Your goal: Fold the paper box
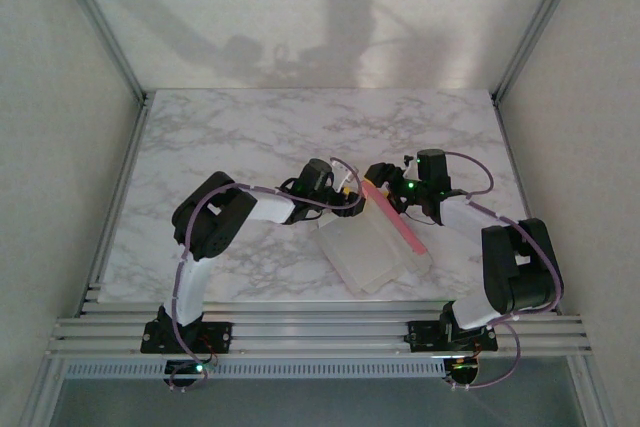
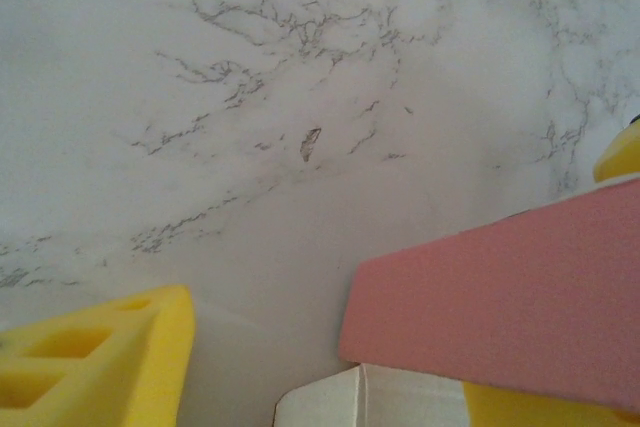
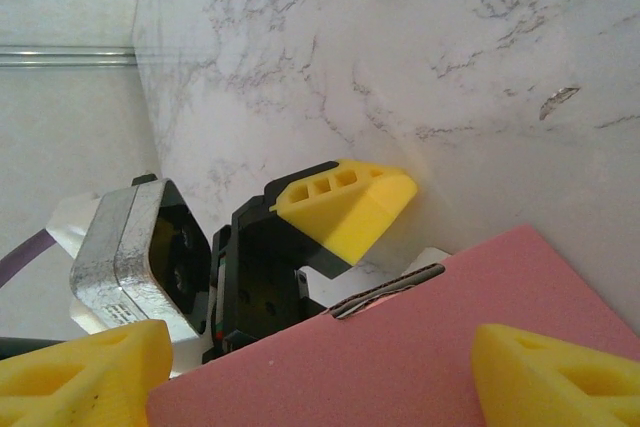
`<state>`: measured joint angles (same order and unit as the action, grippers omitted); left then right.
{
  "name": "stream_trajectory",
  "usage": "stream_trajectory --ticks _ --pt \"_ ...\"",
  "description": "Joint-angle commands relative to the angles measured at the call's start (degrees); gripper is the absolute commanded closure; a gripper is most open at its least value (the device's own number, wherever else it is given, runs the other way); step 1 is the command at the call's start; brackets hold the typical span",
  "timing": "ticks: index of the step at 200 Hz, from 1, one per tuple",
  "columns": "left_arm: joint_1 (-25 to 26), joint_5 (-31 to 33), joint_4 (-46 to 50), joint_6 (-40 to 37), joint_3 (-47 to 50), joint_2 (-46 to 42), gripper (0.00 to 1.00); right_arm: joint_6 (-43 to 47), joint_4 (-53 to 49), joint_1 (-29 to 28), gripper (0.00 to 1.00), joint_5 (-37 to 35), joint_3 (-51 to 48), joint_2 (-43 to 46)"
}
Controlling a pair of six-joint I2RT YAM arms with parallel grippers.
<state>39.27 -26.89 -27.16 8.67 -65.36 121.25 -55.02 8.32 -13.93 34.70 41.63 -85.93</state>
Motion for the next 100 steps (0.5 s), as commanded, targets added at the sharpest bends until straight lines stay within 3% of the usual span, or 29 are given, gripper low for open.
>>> stream_trajectory --ticks 1,100 --pt "-1.1 -0.3 -4.3 2.2 0.6 -0.7 0.32 0.5 -2.7 -0.5 0.22 0.3 -1.5 -0.5" --pt "-1.1 -3.7 -8.4 5.3 0.3 1.2 0.28 0.1 -1.7 -0.4 0.22 0.5 -1.7 -1.6"
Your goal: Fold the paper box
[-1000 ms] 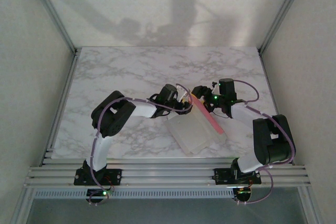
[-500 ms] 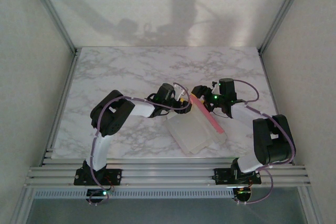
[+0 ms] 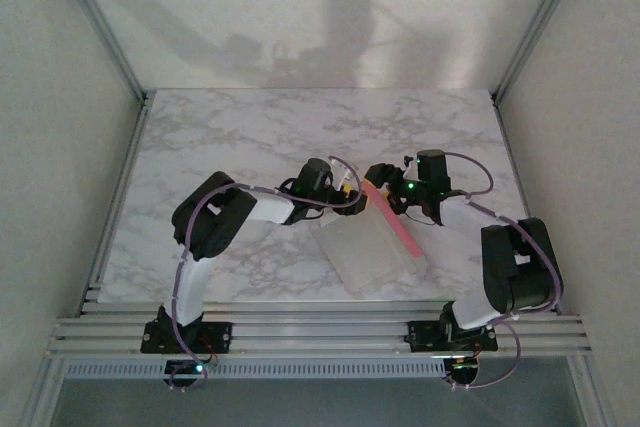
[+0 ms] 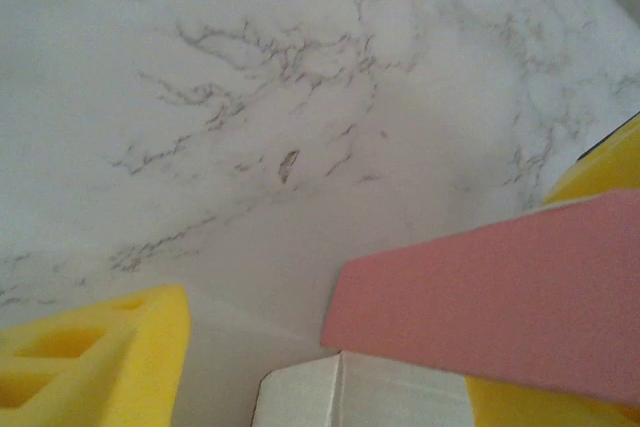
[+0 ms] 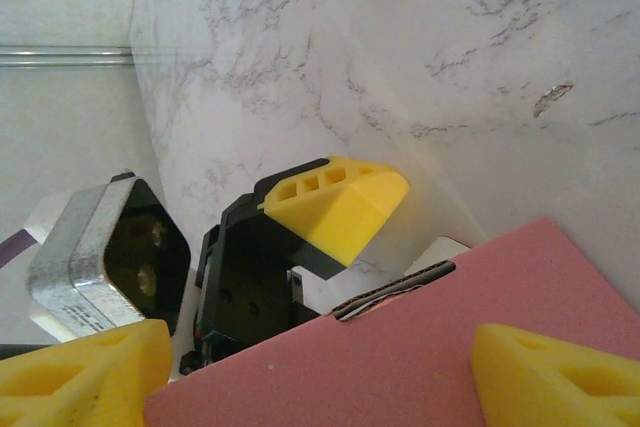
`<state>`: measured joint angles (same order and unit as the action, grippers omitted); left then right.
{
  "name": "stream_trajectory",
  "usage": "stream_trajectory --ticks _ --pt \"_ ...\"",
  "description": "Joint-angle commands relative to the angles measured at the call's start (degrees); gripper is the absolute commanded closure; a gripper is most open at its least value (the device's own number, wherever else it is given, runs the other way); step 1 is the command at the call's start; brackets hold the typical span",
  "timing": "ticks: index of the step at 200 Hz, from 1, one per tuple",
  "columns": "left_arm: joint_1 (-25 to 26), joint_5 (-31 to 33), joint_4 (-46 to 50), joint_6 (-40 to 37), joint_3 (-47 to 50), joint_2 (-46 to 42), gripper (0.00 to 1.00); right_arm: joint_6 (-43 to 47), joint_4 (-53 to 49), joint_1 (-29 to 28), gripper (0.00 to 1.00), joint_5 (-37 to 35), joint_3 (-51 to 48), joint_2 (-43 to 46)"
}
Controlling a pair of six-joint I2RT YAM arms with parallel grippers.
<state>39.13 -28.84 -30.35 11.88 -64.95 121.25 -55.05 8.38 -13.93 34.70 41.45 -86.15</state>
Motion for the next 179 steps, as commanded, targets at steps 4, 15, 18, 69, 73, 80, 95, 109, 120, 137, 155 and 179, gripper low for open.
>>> stream_trajectory --ticks 4,15,18,69,73,80,95,109,120,137,155,179 --pt "-1.0 -1.8 -5.2 2.1 -0.2 1.2 0.27 0.0 -1.7 -0.5 0.22 0.5 -1.5 -1.5" --pt "-0.9 -1.6 -5.2 2.0 -0.4 1.4 0.27 0.0 -1.5 -0.5 0.22 0.6 -1.6 -1.7" --pt "-0.9 -1.6 -5.2 2.0 -0.5 1.4 0.27 0.0 -1.4 -0.5 0.22 0.7 -1.6 -1.7" --pt "-0.6 -0.9 -4.8 2.3 -1.6 2.5 0.27 -0.5 -0.6 -0.5 0.22 1.0 -1.8 -2.0" --pt "-0.6 -0.9 -4.8 2.3 -1.6 2.6 0.27 -0.4 -0.6 -0.5 0.22 1.0 -1.7 -2.0" --pt "-0.6 -0.9 -4.9 2.4 -1.8 2.8 0.27 -0.4 -0.6 -0.5 0.22 1.1 -1.9 -2.0" --pt "-0.5 -0.2 -5.1 2.7 -2.3 3.1 0.27 -0.5 -0.6 -0.5 0.22 1.0 -1.9 -2.2" --pt "-0.3 1.0 -5.2 3.1 -2.5 3.3 0.29 -0.7 -0.3 -0.5 0.22 1.2 -2.2 -2.4" --pt "-0.3 2.7 -4.7 3.2 -2.8 3.4 0.31 -1.2 0.1 -0.5 0.22 1.4 -2.5 -2.4" --pt "0.1 6.5 -3.8 3.1 -3.1 3.4 0.35 -2.2 1.1 -0.4 0.22 2.0 -2.9 -2.7" --pt "0.1 9.5 -4.3 3.6 -2.6 3.2 0.39 -3.7 2.8 -0.4 0.22 2.8 -3.5 -3.1" --pt "0.6 11.9 -4.0 3.3 -2.7 3.0 0.41 -5.4 5.3 -0.4 0.22 4.1 -3.9 -4.4"
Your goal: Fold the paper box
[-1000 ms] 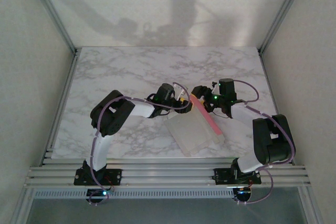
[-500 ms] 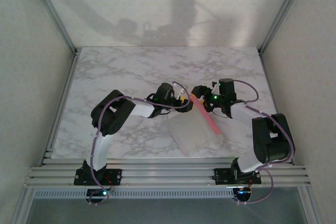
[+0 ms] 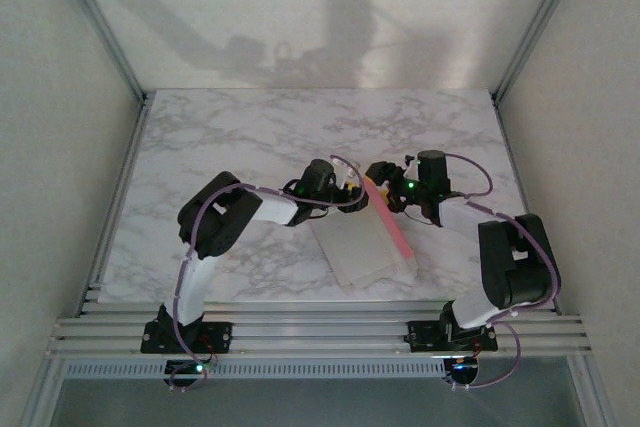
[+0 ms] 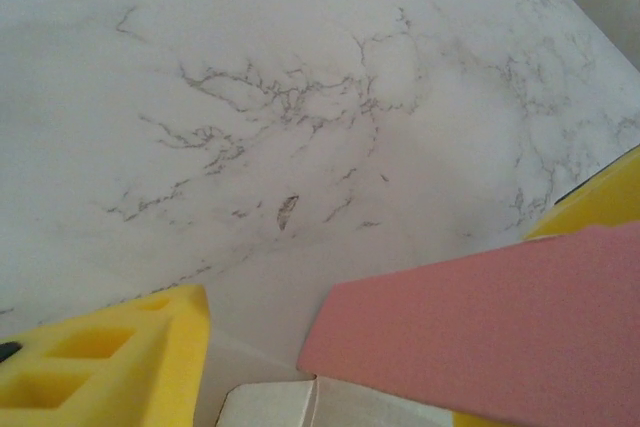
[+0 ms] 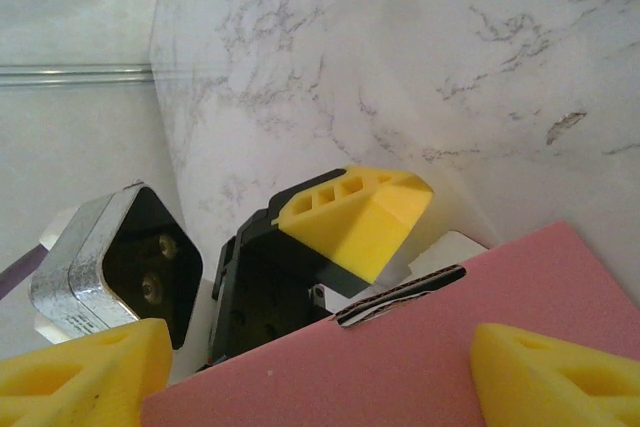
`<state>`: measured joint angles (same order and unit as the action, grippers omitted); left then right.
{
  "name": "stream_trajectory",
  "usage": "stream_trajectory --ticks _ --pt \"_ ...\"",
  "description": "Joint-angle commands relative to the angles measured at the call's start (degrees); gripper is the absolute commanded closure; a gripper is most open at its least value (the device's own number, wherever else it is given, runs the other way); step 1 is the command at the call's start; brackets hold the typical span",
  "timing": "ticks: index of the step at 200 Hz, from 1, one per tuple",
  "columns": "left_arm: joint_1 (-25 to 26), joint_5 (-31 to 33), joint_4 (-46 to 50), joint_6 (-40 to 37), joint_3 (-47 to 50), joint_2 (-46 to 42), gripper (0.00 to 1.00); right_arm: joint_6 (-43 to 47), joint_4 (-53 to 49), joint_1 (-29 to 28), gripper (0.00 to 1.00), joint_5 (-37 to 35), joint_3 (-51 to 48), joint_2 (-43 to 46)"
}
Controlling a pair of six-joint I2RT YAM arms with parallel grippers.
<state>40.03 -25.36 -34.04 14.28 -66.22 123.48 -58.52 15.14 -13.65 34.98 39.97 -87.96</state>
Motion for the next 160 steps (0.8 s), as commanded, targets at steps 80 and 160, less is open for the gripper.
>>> stream_trajectory --ticks 80,160 --pt "0.9 18.7 2.2 -0.2 -1.1 -0.1 0.52 -3.8 1.3 -0.6 0.23 5.1 -3.1 -4.3" --pt "1.0 29.5 2.2 2.6 1.3 -2.4 0.59 -3.9 1.5 -0.7 0.23 5.7 -3.5 -4.4"
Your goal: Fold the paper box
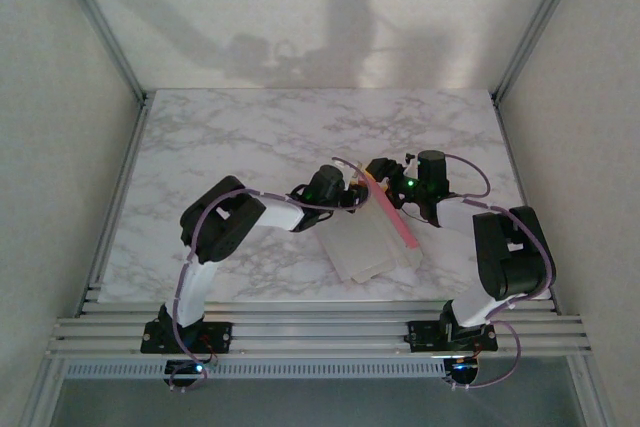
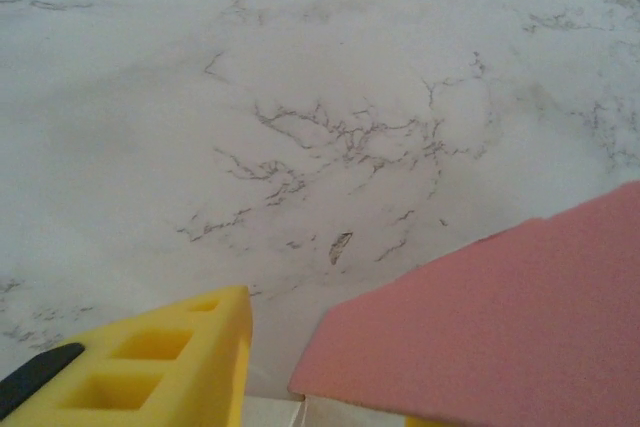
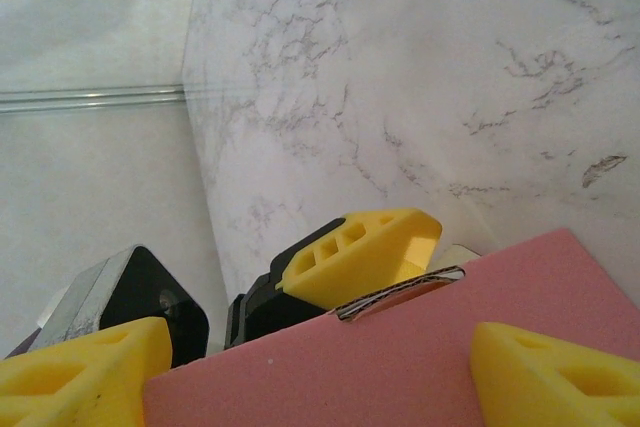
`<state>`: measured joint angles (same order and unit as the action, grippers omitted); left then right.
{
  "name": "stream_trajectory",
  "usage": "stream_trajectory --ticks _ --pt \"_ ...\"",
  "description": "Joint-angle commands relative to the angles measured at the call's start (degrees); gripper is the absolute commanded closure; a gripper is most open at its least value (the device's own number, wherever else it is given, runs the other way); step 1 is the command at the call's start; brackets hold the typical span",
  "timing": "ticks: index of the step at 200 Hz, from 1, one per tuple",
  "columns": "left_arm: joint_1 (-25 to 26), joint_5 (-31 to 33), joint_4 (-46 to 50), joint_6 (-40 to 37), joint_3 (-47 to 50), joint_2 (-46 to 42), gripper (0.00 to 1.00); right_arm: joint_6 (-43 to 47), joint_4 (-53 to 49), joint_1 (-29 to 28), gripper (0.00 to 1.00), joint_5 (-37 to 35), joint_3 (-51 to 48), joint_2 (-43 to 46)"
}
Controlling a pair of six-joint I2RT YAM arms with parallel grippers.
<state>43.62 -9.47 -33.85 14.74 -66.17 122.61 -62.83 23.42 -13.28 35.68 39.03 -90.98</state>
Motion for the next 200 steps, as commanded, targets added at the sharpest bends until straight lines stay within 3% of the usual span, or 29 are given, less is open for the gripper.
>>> stream_trajectory --ticks 1,43,82,123,152,200 --pt "-2.6 13.7 2.0 2.2 1.3 -1.5 0.59 0.4 -6.8 -1.0 0.23 5.0 -2.6 -1.4" --pt "-2.7 10.6 -1.2 1.4 5.0 -4.2 0.56 2.6 -8.8 -1.0 0.21 6.4 2.1 -2.6" --pt "-3.3 7.3 -4.8 1.3 12.2 -9.1 0.48 8.9 -16.9 -1.0 0.18 6.4 12.1 -4.3" --pt "-4.6 2.3 -6.7 1.9 19.6 -16.8 0.28 14.9 -23.4 -1.0 0.11 6.1 19.6 -5.6" --pt "-5.5 -2.3 -5.4 2.4 23.1 -22.3 0.01 20.0 -30.2 -1.0 0.10 3.8 23.1 -4.3" --pt "-7.1 -12.6 2.1 2.1 26.9 -31.4 0.01 29.2 -41.2 -0.8 0.10 -0.6 26.0 0.5"
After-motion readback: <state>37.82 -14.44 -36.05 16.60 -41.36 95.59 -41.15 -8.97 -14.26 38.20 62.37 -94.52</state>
